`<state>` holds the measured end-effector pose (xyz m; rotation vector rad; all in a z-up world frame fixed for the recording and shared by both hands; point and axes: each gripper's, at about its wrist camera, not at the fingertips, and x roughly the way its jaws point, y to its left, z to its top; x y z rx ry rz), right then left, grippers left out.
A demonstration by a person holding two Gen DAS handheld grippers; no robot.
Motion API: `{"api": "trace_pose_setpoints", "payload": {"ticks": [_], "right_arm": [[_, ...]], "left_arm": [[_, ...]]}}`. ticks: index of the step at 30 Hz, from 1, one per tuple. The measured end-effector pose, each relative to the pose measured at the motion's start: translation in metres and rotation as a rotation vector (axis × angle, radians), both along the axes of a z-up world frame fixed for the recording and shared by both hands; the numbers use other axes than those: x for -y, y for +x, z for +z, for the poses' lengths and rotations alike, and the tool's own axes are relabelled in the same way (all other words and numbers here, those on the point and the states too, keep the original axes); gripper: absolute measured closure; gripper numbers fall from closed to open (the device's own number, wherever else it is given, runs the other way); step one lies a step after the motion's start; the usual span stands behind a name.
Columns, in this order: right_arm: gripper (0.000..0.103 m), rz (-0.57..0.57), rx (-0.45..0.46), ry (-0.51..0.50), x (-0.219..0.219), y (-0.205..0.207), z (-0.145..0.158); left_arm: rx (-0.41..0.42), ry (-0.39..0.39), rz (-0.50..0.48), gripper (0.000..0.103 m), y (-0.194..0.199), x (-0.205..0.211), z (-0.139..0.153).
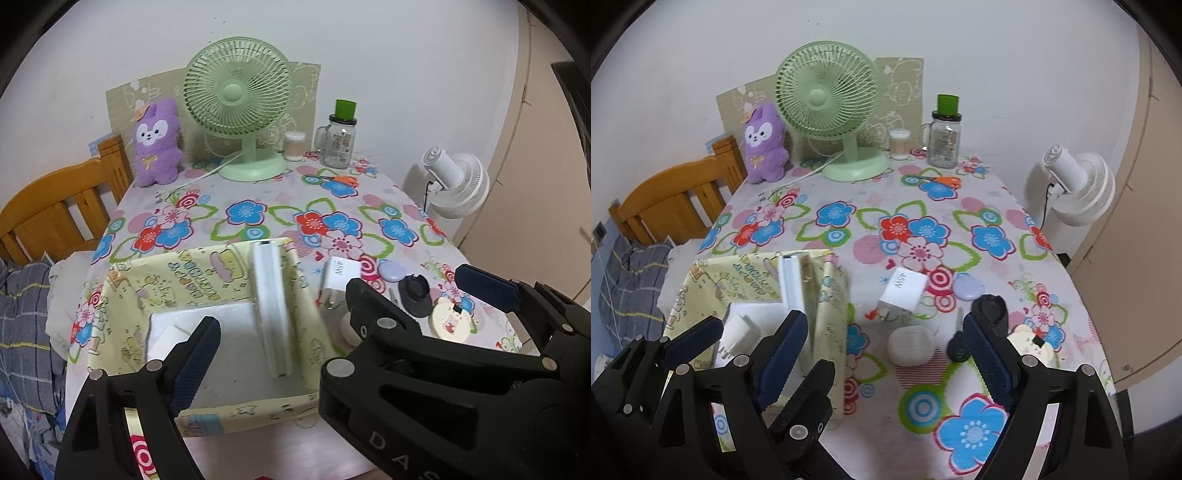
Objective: Organize rigid objects
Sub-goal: 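Withdraw both grippers from the gift box back over the table items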
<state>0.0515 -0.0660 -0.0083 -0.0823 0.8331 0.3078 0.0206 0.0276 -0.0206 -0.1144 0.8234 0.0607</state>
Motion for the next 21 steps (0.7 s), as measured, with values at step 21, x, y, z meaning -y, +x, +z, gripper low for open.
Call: {"api": "trace_pose_setpoints", "payload": {"ticks": [21], "right_arm": [[0.011, -0.053, 0.043, -0.013, 0.051, 0.014, 0.005]], "left_arm": [[0.042, -0.01, -0.045, 0.013, 0.017, 0.047, 0.004]]}}
